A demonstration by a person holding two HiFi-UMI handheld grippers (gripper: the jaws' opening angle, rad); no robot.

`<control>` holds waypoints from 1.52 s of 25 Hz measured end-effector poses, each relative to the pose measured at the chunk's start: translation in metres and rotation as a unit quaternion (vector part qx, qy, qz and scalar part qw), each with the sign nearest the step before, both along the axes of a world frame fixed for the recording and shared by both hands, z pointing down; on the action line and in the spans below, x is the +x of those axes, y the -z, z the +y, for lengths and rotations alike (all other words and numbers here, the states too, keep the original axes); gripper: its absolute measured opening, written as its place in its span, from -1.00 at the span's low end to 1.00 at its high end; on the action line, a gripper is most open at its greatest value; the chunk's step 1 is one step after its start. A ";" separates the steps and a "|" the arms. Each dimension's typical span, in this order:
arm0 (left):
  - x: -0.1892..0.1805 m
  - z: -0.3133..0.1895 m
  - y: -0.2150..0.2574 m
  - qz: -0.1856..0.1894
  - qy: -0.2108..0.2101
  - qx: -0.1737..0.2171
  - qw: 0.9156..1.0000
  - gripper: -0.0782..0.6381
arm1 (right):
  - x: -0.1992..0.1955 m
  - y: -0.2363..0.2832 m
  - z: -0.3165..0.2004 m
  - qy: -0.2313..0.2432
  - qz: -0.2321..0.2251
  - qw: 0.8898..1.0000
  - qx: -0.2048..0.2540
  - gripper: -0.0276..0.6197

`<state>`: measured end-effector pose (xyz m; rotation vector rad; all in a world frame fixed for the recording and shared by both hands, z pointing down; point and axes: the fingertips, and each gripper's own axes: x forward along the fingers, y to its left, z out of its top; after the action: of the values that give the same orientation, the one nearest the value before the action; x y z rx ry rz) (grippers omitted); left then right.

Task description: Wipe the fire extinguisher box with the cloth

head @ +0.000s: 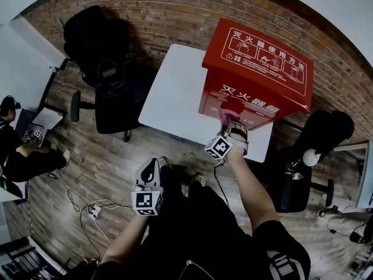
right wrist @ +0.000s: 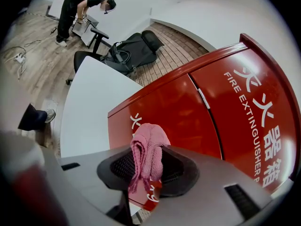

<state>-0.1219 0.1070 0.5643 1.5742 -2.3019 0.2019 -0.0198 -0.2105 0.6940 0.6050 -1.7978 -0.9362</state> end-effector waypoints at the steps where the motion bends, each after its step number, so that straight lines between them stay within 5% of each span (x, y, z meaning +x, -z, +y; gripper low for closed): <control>1: 0.000 0.000 -0.001 0.001 0.001 -0.002 1.000 -0.72 | 0.000 -0.003 0.000 0.000 0.001 1.000 -0.003 -0.54; 38: -0.017 0.022 -0.016 0.004 0.023 -0.026 0.999 -0.72 | -0.007 -0.125 0.005 -0.005 0.063 0.996 -0.056 -0.54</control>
<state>-0.1385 0.1287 0.5808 1.4927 -2.3053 0.2430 -0.0271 -0.2056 0.8193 0.4729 -1.7212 -0.8421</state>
